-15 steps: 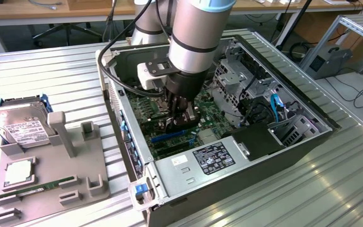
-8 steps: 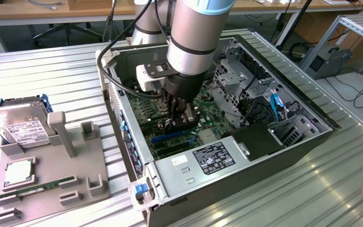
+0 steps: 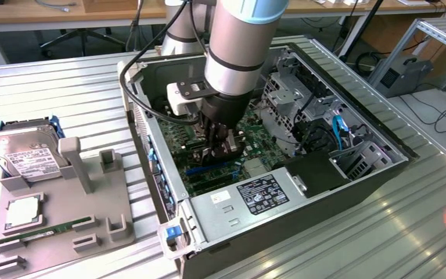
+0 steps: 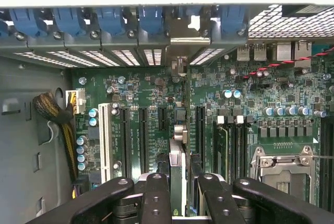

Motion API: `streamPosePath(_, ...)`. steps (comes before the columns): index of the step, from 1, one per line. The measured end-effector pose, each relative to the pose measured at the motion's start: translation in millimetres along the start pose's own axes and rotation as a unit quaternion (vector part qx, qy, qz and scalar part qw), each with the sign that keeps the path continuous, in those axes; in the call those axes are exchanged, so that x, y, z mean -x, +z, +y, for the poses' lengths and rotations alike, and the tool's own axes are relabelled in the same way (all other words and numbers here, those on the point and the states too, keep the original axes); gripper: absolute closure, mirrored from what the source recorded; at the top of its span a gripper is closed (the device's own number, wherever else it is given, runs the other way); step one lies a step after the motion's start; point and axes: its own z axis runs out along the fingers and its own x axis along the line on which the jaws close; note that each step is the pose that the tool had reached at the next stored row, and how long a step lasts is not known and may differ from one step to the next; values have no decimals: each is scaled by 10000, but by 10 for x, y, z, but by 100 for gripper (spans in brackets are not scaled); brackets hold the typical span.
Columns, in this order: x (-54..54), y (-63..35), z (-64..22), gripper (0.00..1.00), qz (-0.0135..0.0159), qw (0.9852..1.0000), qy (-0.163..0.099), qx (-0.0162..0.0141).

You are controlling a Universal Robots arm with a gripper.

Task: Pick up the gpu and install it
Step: 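Insert the gpu into the slot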

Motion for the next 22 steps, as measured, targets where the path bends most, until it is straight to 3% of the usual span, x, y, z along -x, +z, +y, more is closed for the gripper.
streamPosePath(8,33,8,0,74,7,9999,-170,3)
streamPosePath(22,32,99,0,74,15,9999,-171,4)
